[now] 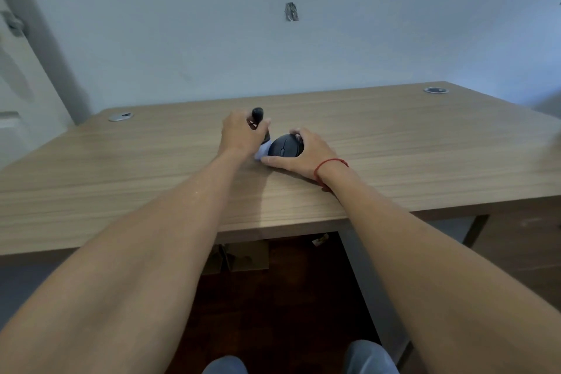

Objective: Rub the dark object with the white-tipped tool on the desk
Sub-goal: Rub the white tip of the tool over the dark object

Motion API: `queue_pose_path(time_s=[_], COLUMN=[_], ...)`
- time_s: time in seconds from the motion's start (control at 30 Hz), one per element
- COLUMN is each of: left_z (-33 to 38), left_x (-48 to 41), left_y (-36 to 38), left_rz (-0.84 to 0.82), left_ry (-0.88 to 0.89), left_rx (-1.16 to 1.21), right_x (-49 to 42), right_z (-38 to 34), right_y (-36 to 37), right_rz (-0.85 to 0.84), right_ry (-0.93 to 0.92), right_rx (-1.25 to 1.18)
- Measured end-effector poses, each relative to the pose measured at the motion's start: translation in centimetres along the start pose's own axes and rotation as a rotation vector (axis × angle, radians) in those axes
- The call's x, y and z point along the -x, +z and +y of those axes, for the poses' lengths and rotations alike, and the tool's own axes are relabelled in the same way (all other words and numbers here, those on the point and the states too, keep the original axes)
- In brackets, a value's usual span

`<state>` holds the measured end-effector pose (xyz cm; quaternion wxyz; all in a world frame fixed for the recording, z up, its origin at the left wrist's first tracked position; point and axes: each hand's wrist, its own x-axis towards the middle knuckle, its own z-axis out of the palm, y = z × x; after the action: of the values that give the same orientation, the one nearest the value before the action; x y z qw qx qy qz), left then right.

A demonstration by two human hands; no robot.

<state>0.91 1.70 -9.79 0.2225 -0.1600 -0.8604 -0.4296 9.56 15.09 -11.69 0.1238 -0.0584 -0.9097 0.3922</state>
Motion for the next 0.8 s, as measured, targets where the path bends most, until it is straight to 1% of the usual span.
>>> queue_pose_path(time_s=[0.07, 0.13, 0.2, 0.27, 0.3, 0.37, 0.43, 0.47, 0.53, 0.6, 0.67, 0.73, 0.8], left_z=[0.8, 1.4, 1.2, 0.1, -0.2, 0.2, 1.6, 2.4, 2.8, 1.9, 0.8, 0.4, 0.9], left_x=[0.3, 0.6, 0.9, 1.2, 1.1, 0.9, 0.5, 0.5, 0.4, 0.5, 0.6, 0.7, 0.6], left_y=[-0.1, 0.0, 0.5, 0.7, 0.7, 0.5, 0.3, 0.3, 0.5, 0.6, 0.4, 0.2, 0.0], left_rz=[0.084, 0.129, 0.085, 0.038, 0.043, 0.103, 0.182, 0.184, 0.096, 0.031, 0.011, 0.077, 0.153], left_ry=[-0.008, 0.008, -0.009, -0.073, -0.094, -0.074, -0.052, -0.037, -0.016, -0.072, -0.125, -0.114, -0.095], left_rx=[0.142, 0.214, 0.140, 0.041, 0.038, 0.112, 0.246, 0.274, 0.209, 0.052, -0.062, -0.005, 0.186], right_x=[-0.1, -0.4, -0.5, -0.3, -0.2, -0.2, -0.4, -0.6, -0.6, -0.4, -0.4, -0.7, -0.9], right_z=[0.1, 0.3, 0.3, 0.1, 0.1, 0.1, 0.2, 0.3, 0.4, 0.5, 0.5, 0.4, 0.3], right_y=[-0.1, 0.0, 0.1, 0.0, 0.0, 0.0, 0.0, 0.1, 0.1, 0.1, 0.0, 0.0, -0.1], right_rz=[-0.011, -0.016, 0.001, 0.005, -0.004, -0.012, -0.008, -0.009, -0.012, -0.017, -0.014, -0.002, 0.011], right_ry=[-0.001, -0.009, -0.020, -0.020, -0.020, -0.009, 0.004, 0.009, 0.012, 0.022, 0.027, 0.011, -0.002], right_rx=[0.000, 0.013, 0.026, 0.028, 0.026, 0.015, 0.014, 0.013, 0.006, -0.011, -0.013, 0.009, 0.035])
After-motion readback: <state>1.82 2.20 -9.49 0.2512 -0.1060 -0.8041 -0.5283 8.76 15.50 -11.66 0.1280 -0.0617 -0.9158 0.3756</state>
